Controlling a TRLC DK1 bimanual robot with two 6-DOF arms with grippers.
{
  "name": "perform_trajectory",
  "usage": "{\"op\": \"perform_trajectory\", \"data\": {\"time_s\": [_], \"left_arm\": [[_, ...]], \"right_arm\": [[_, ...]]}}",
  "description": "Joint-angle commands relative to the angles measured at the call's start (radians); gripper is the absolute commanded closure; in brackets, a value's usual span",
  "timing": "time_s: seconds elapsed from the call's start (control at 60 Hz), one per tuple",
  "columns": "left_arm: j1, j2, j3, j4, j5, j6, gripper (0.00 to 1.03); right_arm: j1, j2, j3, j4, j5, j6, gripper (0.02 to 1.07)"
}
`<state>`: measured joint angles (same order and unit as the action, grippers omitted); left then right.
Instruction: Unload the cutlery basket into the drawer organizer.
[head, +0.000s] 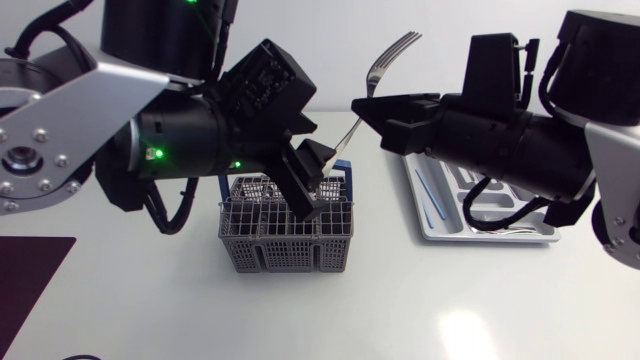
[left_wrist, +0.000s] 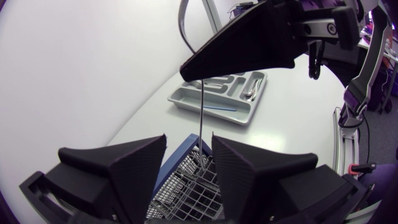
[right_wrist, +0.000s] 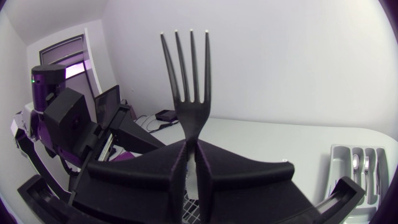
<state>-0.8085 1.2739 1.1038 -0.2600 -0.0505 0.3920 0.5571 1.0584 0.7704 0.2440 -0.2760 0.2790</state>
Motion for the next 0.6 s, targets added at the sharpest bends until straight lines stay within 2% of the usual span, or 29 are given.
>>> {"op": "perform_trajectory", "data": {"time_s": [0.0, 0.167, 0.317, 0.483, 0.583], "left_arm": [[0.0, -0.022, -0.019, 0.002, -0.012, -0.015, 0.13], [0.052, -0.048, -0.007, -0.047, -0.02, 0.007, 0.11], [0.058, -0.067, -0.021, -0.085, -0.02, 0.047, 0.11], [0.057, -0.07, -0.036, -0.137, -0.017, 0.088, 0.11], [0.055, -0.082, -0.055, -0.139, -0.014, 0.091, 0.11]], "right_arm": [[-0.034, -0.025, -0.028, -0.008, -0.015, -0.02, 1.01], [-0.269, -0.054, -0.034, -0.094, -0.126, -0.089, 1.02], [-0.49, -0.017, -0.022, -0.141, -0.21, -0.169, 1.01], [-0.677, 0.127, 0.053, -0.187, -0.258, -0.268, 1.01], [-0.729, 0.201, 0.098, -0.213, -0.259, -0.317, 1.02]]}}
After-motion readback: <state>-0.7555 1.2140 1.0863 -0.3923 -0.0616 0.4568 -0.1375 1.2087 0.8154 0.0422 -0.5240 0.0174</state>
